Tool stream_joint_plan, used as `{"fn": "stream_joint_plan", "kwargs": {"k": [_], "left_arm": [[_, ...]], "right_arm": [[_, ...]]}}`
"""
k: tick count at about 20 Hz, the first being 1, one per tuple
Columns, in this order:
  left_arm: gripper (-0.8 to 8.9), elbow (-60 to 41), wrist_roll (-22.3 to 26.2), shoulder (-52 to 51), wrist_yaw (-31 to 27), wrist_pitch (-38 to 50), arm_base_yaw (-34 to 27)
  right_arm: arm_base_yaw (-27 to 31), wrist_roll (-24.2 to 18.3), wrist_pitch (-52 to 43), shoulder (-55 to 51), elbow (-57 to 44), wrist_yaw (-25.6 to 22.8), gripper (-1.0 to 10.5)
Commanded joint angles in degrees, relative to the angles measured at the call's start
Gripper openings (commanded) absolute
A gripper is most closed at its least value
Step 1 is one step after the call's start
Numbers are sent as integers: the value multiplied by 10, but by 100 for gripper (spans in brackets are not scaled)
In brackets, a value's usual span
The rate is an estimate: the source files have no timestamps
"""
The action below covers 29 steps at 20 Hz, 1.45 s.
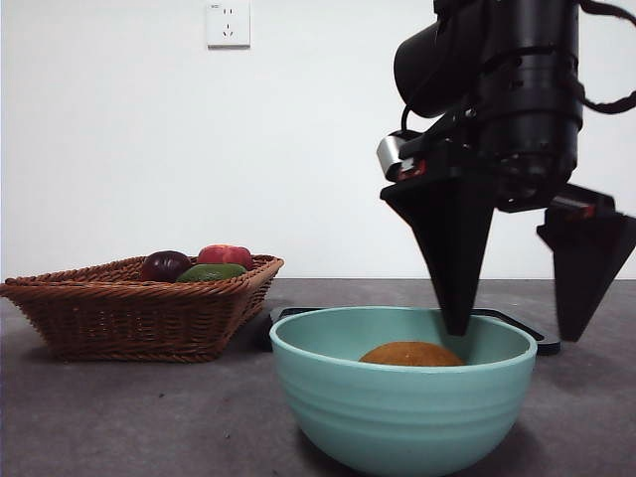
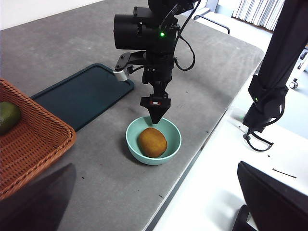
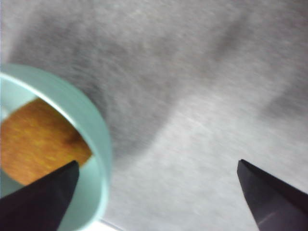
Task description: Pick up the wifruite, put it on the bowl, pick up the plate, put it on desk
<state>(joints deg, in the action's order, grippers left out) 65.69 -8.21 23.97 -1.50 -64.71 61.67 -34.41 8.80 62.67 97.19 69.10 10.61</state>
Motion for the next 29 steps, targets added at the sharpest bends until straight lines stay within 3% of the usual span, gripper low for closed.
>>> {"fn": "stream_joint_plan", "kwargs": {"k": [1,6,11,20,29], "left_arm": [[563,7,7,2,-2,5,7],[563,7,7,2,-2,5,7],[563,7,7,2,-2,5,7],[563,7,7,2,-2,5,7],[563,7,7,2,-2,5,7]], "right_arm": [[-8,-5,-12,17,3,16,418],[-16,-5,-23,17,3,16,224],[-18,-4,-30,17,2,26,161],[-22,13,-47,25,2,46,157],[-47,20,-47,44,2,58,7]]}}
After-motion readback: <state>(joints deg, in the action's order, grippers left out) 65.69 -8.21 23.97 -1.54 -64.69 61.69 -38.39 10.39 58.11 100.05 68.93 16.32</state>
